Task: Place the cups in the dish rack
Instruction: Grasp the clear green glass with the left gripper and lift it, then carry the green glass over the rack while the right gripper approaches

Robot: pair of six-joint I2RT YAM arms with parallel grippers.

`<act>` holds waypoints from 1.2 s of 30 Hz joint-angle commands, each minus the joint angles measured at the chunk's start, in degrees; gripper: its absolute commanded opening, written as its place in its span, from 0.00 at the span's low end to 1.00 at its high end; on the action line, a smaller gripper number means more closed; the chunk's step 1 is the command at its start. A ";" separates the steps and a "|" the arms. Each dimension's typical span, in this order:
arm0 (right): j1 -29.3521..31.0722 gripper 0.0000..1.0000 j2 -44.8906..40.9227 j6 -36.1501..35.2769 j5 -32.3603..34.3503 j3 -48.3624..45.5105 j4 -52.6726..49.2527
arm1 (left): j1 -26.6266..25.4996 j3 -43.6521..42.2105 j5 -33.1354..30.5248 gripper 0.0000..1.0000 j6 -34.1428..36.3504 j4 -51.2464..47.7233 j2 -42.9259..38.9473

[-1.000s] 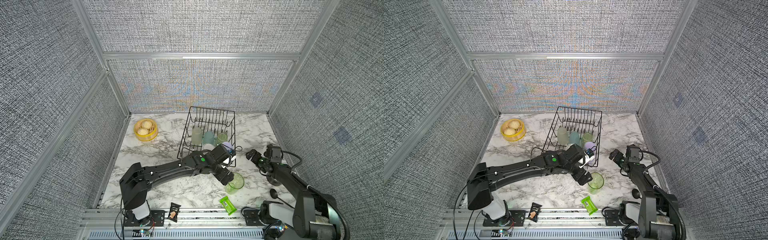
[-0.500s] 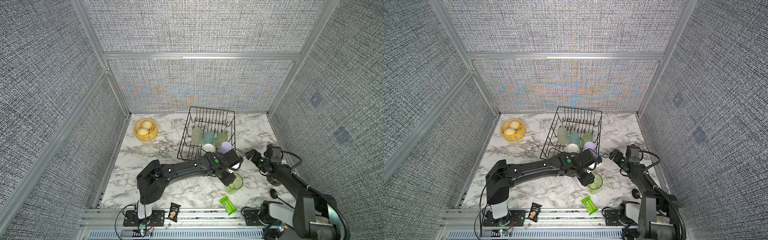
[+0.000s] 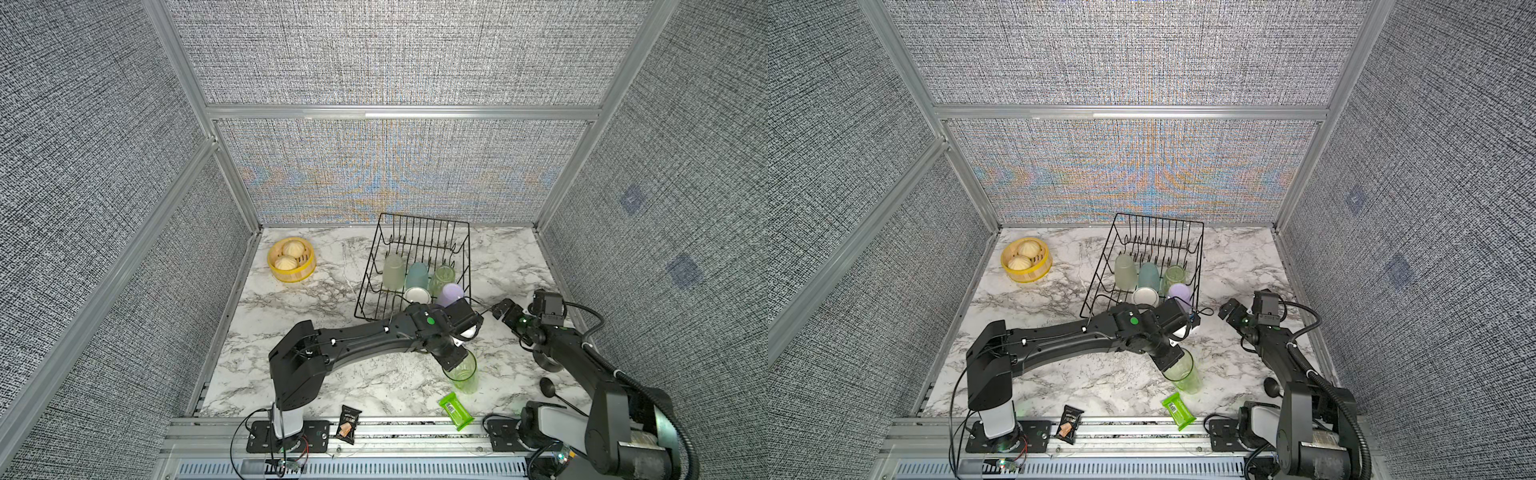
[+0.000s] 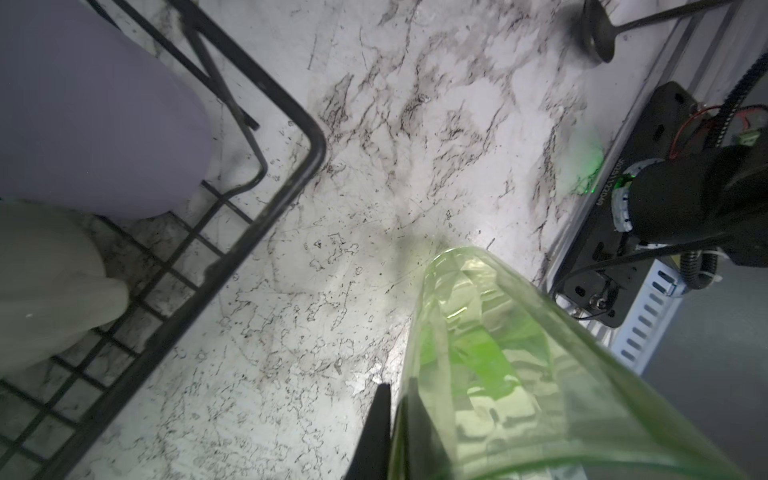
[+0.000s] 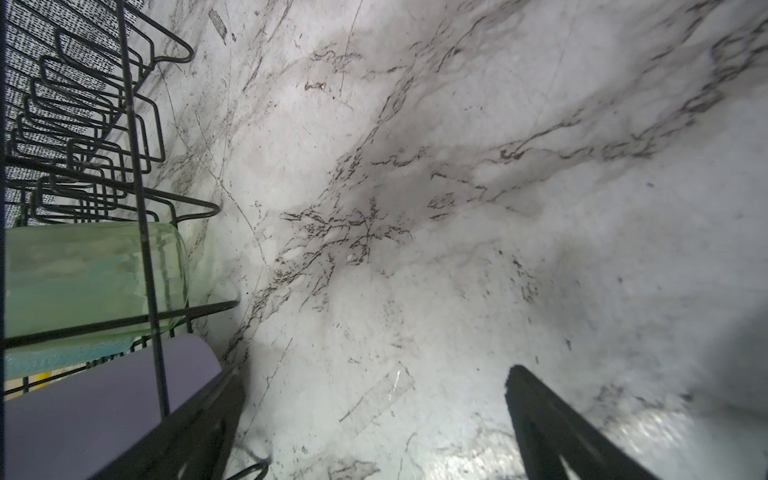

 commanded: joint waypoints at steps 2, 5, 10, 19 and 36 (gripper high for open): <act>0.08 0.99 -1.03 -0.22 1.32 1.13 -3.07 | 0.66 -0.12 -2.79 0.00 -0.29 -0.32 -3.60; 0.08 0.99 -3.00 -2.00 -1.60 1.45 -3.70 | 1.87 -1.59 -2.17 0.00 -0.68 0.42 -7.10; 0.08 0.99 -7.84 -3.20 -9.83 3.41 -5.23 | 6.74 -6.29 4.27 0.00 -2.84 4.90 -13.89; 1.67 0.99 -17.54 -2.99 -21.60 7.37 -4.66 | 18.37 -16.09 13.23 0.00 -9.03 14.25 -26.82; 15.56 0.99 -15.49 23.41 -46.92 12.80 22.30 | 38.94 -30.52 36.90 0.00 -29.17 37.56 -38.62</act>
